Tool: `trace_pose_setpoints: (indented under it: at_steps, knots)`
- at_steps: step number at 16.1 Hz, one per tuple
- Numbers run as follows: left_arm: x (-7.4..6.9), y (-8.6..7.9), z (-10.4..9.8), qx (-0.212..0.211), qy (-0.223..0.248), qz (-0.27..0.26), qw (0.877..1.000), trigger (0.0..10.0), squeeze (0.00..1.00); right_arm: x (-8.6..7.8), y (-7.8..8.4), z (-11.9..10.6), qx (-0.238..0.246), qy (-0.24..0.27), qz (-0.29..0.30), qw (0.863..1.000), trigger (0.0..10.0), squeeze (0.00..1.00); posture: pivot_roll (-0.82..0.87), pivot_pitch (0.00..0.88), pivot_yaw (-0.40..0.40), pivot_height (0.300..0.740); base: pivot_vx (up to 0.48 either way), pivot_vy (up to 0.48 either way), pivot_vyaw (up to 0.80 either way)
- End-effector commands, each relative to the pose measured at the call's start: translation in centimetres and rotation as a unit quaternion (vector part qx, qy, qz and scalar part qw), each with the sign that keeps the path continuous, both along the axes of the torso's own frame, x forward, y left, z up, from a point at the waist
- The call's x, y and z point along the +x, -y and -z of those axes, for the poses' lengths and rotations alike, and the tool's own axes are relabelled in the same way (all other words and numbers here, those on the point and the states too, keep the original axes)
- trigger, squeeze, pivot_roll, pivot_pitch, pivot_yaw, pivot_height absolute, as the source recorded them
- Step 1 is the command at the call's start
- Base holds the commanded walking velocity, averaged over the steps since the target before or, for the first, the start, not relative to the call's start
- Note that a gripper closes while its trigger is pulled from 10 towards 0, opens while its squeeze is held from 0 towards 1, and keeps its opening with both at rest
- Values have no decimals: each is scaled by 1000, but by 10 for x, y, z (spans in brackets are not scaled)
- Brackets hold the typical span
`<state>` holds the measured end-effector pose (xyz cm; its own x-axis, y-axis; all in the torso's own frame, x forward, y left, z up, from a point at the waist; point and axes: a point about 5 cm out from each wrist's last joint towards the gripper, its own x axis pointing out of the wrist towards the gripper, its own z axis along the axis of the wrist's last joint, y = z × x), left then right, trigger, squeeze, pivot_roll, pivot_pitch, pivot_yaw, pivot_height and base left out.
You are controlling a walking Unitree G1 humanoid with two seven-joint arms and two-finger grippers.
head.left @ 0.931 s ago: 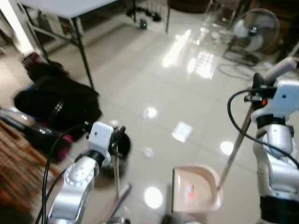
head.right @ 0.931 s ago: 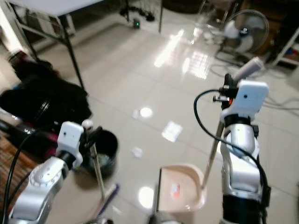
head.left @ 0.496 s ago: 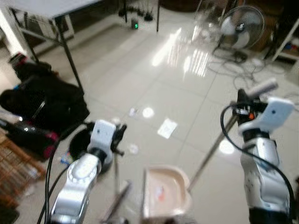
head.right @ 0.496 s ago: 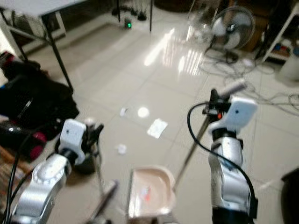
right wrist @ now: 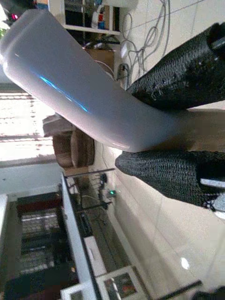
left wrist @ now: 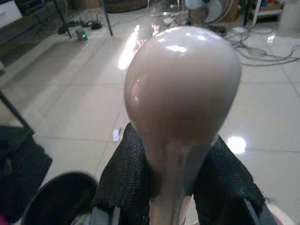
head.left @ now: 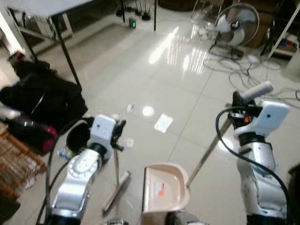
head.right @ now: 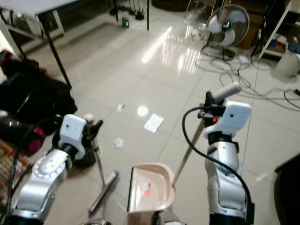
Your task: Sweep floor
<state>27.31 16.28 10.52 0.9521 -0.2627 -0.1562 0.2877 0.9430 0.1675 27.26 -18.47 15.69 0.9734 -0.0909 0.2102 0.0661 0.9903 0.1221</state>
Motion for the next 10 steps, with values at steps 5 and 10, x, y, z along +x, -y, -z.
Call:
trace_pose_setpoints:
  at_steps: [5, 10]
  knots:
    - [7, 8, -15, 0, 40, 14, 999, 10000, 0, -4, -1, 1, 27, -15, -3, 1000, 10000, 0, -96, 119, -12, 740, 58, 0, 0]
    - [12, 12, -20, -6, 49, 21, 999, 10000, 0, -4, 1, 0, 24, -20, -6, 999, 10000, 0, -103, 112, -10, 740, 349, 0, -341]
